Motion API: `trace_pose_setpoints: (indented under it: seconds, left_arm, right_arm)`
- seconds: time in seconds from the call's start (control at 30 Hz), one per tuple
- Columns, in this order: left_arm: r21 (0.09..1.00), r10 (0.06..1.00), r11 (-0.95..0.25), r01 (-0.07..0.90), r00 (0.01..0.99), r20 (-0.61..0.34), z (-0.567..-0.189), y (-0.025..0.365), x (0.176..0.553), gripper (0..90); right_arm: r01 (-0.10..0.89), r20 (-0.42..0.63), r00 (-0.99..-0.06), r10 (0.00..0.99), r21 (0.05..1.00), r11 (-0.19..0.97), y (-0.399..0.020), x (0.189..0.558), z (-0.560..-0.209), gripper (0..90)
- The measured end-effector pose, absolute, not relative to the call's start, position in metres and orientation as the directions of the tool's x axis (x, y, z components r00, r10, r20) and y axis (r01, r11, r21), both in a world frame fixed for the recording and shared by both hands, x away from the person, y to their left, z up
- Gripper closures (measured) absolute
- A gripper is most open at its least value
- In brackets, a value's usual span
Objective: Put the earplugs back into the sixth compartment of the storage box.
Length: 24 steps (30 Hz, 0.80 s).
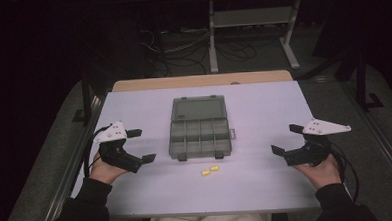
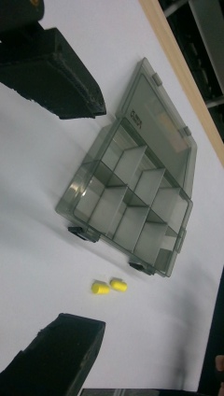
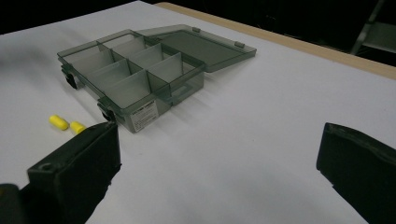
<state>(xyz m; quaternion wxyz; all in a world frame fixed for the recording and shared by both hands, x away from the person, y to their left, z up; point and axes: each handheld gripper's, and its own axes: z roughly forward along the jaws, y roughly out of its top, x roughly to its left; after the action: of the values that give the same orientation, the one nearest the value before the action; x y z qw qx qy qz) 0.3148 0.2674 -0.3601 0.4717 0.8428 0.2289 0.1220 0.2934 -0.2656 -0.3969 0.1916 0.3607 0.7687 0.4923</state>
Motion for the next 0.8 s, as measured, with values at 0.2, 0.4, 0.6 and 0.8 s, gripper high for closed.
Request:
trace_pose_setpoints:
  seconds: [0.2, 0.4, 0.6, 0.8]
  left_arm:
    - [0.845, 0.478, -0.469, 0.258, 0.878, -0.003, -0.356, 0.256, 0.317, 0.3]
    - [0.831, 0.455, -0.489, 0.264, 0.89, -0.015, -0.354, 0.246, 0.322, 0.2]
    - [0.819, 0.433, -0.514, 0.253, 0.901, -0.007, -0.351, 0.233, 0.325, 0.2]
    - [0.807, 0.4, -0.543, 0.234, 0.917, 0.004, -0.348, 0.215, 0.328, 0.3]
  right_arm:
    - [0.371, 0.064, -0.666, 0.743, 0.893, 0.255, -0.265, 0.294, -0.397, 0.0]
    - [0.367, 0.058, -0.671, 0.739, 0.892, 0.263, -0.265, 0.294, -0.397, 0.0]
    - [0.367, 0.057, -0.676, 0.735, 0.891, 0.269, -0.264, 0.294, -0.397, 0.0]
    - [0.366, 0.058, -0.678, 0.733, 0.891, 0.267, -0.264, 0.294, -0.396, 0.0]
